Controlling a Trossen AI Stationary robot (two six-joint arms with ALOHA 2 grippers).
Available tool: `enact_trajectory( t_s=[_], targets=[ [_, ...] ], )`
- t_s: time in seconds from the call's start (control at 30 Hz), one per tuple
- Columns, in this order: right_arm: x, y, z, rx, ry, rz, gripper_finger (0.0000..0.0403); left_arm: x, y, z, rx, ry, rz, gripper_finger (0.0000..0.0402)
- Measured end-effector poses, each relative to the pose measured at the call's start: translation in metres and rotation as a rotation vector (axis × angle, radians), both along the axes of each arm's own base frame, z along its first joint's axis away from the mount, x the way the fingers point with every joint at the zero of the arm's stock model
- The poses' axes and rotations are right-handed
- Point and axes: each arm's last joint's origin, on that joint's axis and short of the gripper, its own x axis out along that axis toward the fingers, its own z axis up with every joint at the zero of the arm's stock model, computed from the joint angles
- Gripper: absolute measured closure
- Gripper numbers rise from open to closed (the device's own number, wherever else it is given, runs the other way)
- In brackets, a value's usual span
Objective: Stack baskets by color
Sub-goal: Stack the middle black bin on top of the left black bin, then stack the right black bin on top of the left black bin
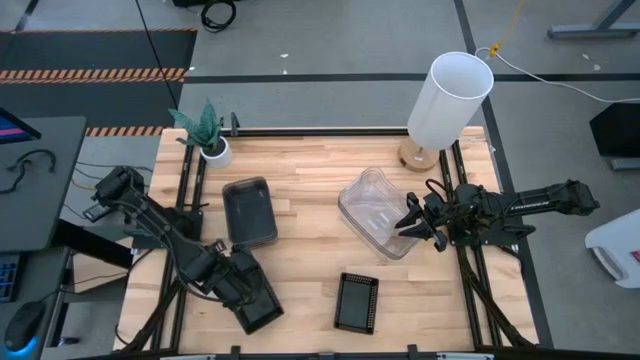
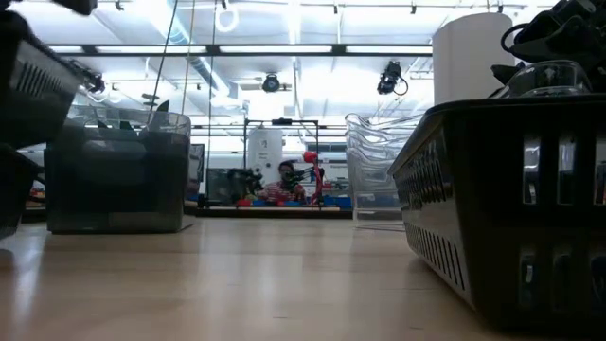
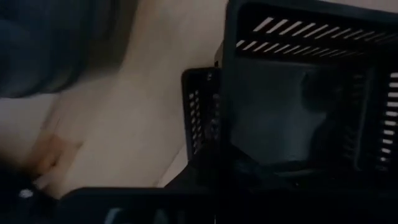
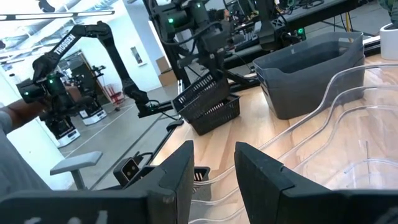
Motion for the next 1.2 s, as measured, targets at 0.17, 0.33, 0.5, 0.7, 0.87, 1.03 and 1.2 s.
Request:
enact_trajectory(
  t_s=[0.17, 0.33, 0.5, 0.7, 0.87, 1.03, 1.2],
  targets=[
    [0.000, 0.000, 0.000, 0.000, 0.000, 0.000, 0.0281, -0.003, 0.001, -0.010, -0.022, 0.039, 0.014, 0.0384],
    [0.000, 0.000, 0.000, 0.000, 0.000, 0.000, 0.0281, 0.003, -0.004, -0.009, -0.075, -0.021, 0.036, 0.0370],
    [0.000, 0.000, 0.000, 0.000, 0.000, 0.000, 0.0281, 0.003, -0.005, -0.009, -0.094, -0.021, 0.039, 0.0308],
    [0.000, 0.000, 0.000, 0.000, 0.000, 0.000, 0.0281, 0.016, 0.007, 0.001, -0.110, -0.016, 0.029, 0.0238],
    [0.000, 0.000, 0.000, 0.000, 0.001, 0.000, 0.0281, 0.047, 0.012, 0.012, -0.018, -0.310, -0.077, 0.0231],
    [0.000, 0.000, 0.000, 0.000, 0.001, 0.000, 0.0281, 0.085, 0.011, 0.008, 0.189, -0.573, -0.177, 0.0244],
    [0.000, 0.000, 0.000, 0.000, 0.000, 0.000, 0.0281, 0.126, 0.005, -0.011, 0.323, -0.735, -0.312, 0.0254]
  ],
)
